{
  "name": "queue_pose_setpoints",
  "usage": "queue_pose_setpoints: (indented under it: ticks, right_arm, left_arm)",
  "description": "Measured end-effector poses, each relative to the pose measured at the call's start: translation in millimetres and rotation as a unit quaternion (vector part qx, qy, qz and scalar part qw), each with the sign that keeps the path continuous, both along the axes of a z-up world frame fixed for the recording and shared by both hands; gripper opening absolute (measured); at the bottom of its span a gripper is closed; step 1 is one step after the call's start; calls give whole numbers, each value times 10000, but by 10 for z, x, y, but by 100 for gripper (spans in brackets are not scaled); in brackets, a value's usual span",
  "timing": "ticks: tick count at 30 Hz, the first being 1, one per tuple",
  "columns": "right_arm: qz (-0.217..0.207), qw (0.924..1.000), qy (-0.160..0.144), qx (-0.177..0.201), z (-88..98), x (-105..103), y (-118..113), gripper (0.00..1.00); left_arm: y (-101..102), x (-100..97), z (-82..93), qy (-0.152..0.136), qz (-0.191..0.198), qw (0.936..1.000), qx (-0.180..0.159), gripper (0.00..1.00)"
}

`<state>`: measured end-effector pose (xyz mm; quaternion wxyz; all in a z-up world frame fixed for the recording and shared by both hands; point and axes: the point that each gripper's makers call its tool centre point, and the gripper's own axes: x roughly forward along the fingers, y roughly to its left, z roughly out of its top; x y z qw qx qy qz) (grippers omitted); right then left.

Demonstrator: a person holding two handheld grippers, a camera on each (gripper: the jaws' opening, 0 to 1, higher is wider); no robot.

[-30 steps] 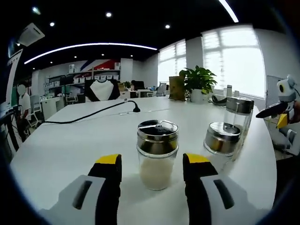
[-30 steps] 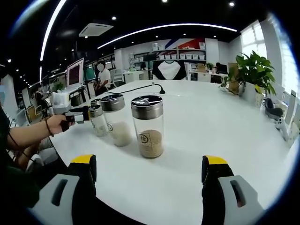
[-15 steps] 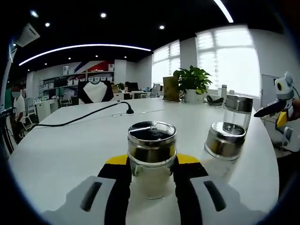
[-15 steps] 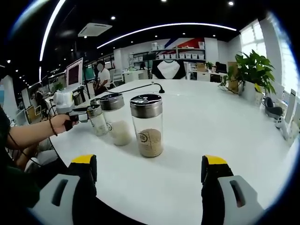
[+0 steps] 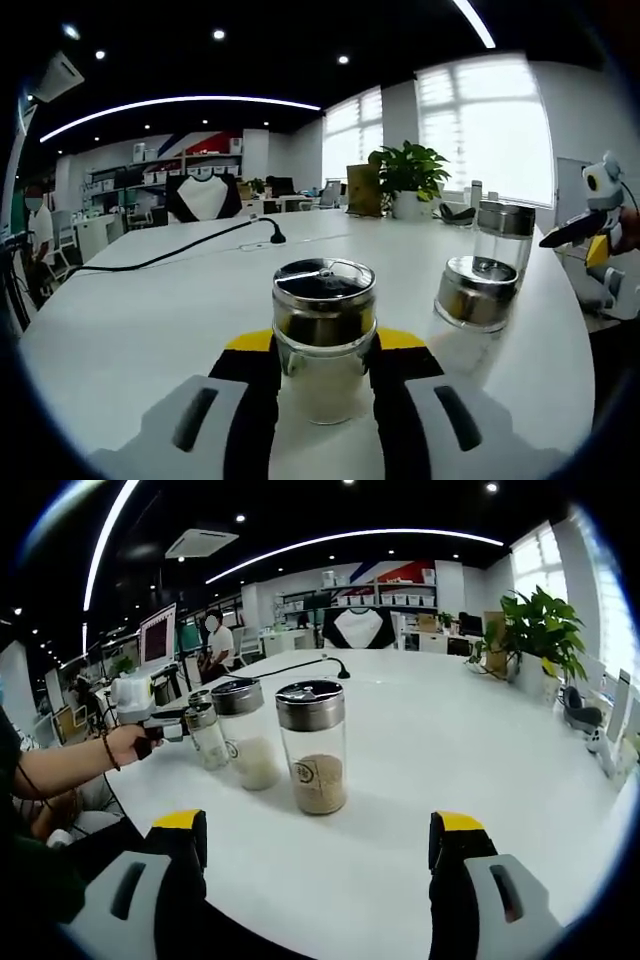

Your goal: Rotate the seasoning bottle until the label or dispensing opening points toward the visible target arrow and the bottle remains upright within the marked orientation range

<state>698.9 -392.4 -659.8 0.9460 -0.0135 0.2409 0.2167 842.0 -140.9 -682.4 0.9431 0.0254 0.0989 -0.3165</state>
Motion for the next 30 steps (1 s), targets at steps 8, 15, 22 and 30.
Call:
queue_pose_setpoints:
  ticks: [8, 15, 22, 30]
  right_arm:
    - [-14, 10000, 16, -3, -9, -7, -8, 94]
    - [4, 10000, 14, 10, -7, -6, 13, 94]
    - [15, 10000, 24, 7, -8, -8, 25, 94]
    - [8, 10000, 6, 5, 10, 2, 23, 94]
  left_arm:
    - [23, -59, 9, 4, 36, 10000, -26, 36]
    - [58, -153, 15, 23, 46, 10000, -28, 36]
    - [137, -211, 11, 11, 106, 9999, -51, 36]
    - [217, -270, -3, 30, 137, 9999, -37, 36]
